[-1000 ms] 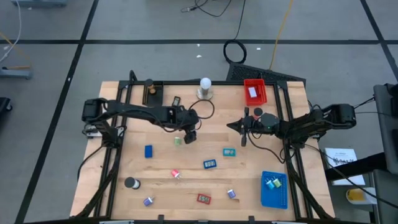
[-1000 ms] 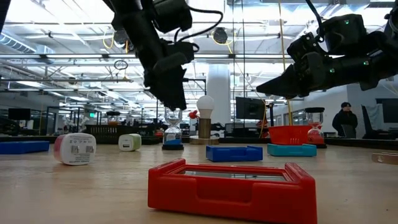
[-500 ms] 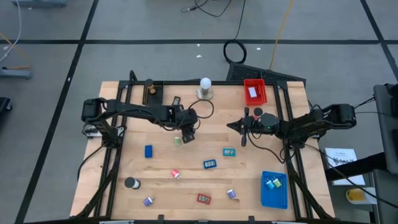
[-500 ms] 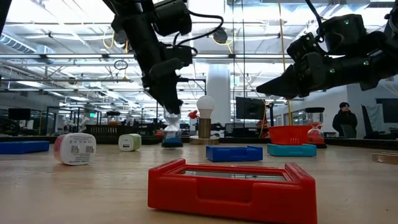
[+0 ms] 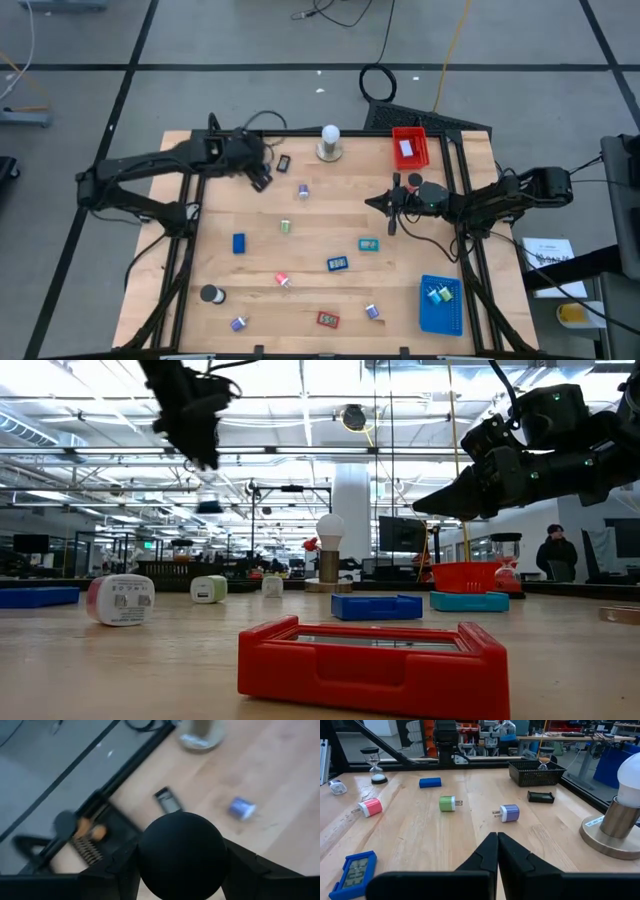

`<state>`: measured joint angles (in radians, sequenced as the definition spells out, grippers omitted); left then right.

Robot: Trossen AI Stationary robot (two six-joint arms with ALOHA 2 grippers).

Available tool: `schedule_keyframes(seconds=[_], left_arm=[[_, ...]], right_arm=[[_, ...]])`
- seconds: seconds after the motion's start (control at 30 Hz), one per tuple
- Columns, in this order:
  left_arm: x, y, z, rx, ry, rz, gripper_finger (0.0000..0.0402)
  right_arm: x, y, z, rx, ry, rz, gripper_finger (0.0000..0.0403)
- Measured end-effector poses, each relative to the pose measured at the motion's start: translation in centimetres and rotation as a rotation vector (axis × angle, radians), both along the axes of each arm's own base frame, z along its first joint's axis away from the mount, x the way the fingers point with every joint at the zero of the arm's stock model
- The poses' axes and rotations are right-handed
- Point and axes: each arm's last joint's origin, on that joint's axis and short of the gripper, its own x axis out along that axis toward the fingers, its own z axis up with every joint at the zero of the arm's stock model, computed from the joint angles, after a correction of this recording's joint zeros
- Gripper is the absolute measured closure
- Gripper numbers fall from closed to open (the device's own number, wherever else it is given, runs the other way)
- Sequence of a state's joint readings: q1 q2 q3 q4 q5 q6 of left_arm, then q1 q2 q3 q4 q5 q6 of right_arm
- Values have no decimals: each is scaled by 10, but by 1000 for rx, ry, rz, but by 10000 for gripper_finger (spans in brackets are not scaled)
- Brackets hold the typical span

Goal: Pick & Place Office items
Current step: Put the blue hourglass into the black bin

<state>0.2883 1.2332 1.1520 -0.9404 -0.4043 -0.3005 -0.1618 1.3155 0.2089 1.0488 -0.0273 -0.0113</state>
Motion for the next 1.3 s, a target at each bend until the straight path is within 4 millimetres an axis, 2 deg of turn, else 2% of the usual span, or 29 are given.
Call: schedule_keyframes(seconds=[0.1,0.33,0.5,0.63,0.9,1.3], left_arm=[[-13,12,-6,6,3,58,189],[-39,54,-47,-11,83,195,189],[-51,81,-53,3,11,270,189],[-46,90,-54,-4,-62,246,189],[-34,106,-81,-14,46,287,189],[-23,126,-100,9,34,325,189]], right_arm=[[0,0,0,1,0,0,402],[0,0,-1,3,6,0,402],[0,0,-1,1,6,1,402],[0,0,-1,0,7,1,402],[0,0,-1,0,7,1,402],[0,0,-1,0,7,1,402]])
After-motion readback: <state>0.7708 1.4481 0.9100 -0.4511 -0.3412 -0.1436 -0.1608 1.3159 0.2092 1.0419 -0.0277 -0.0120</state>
